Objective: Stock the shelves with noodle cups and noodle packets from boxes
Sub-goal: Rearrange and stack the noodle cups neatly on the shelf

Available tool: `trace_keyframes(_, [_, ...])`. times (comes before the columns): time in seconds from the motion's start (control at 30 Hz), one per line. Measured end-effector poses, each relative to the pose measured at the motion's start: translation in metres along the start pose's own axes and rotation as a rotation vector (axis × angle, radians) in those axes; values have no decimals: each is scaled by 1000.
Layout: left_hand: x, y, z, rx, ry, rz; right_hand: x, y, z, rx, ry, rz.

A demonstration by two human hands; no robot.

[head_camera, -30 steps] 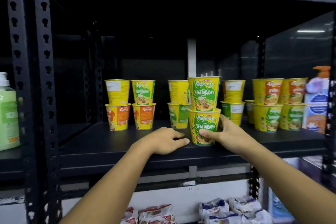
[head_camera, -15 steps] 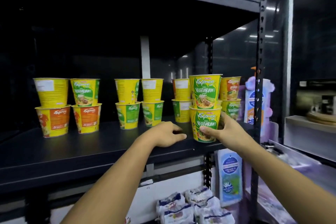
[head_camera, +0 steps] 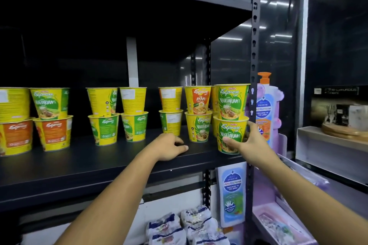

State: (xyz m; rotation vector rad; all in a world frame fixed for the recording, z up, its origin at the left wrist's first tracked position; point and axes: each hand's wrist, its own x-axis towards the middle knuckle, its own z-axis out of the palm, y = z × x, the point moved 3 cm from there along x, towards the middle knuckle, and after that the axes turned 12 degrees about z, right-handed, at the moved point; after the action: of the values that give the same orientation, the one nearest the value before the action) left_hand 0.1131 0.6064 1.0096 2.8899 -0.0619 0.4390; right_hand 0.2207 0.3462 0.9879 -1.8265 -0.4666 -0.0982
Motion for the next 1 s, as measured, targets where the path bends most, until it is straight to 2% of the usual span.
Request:
trace_keyframes(0.27, [-6,-1,3,-5,49,-32,18,0,-1,-61,71,-27])
trace_keyframes(1.0, [-6,-8,9,-25,100,-70,26,12,1,-50,36,-92])
